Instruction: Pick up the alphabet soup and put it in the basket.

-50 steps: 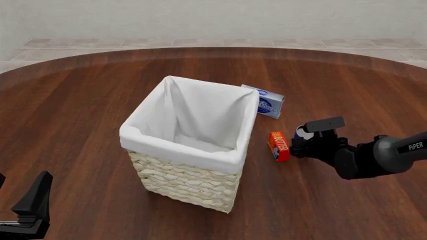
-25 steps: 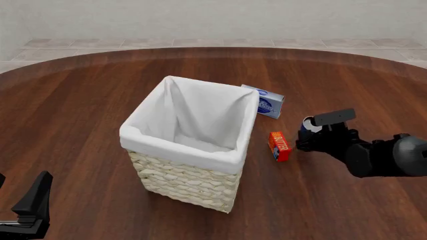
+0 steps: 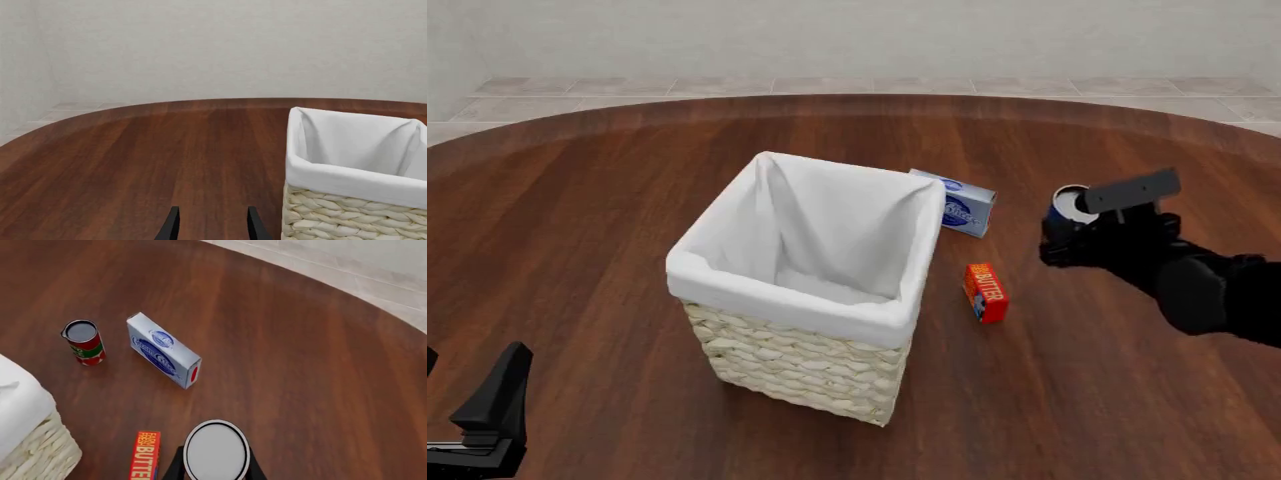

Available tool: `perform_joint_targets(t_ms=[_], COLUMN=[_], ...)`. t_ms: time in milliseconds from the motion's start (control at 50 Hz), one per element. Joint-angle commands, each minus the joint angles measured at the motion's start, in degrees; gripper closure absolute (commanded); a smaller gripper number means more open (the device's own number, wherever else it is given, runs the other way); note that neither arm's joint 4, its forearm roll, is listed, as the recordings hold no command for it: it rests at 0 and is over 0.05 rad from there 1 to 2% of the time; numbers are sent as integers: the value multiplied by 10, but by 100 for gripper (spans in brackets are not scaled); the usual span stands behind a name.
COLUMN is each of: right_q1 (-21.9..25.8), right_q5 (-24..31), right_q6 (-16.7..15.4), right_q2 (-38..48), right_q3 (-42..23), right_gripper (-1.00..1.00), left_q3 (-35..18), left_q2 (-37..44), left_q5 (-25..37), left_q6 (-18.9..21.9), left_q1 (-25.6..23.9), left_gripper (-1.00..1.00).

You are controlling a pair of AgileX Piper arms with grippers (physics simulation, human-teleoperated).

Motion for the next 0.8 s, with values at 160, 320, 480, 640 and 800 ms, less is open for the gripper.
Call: perform_joint_targets(t_ms=[160, 320, 480, 640, 800], right_q1=[19, 36, 62, 93, 128], right_q5=[50, 66, 88, 103, 118], right_q6=[-10, -8, -11, -6, -9], right_q2=[-62, -82, -98, -107, -98], right_q3=[-46, -67, -96, -118, -148], right_gripper=[100, 100, 100, 100, 100], left_q3=[0, 0, 0, 0, 0], left_q2=[0, 0, 0, 0, 0], left_q5=[0, 0, 0, 0, 0], left_q6=[0, 0, 0, 0, 0], left_q1=[0, 0, 0, 0, 0], left_gripper=[-100, -100, -100, -100, -100])
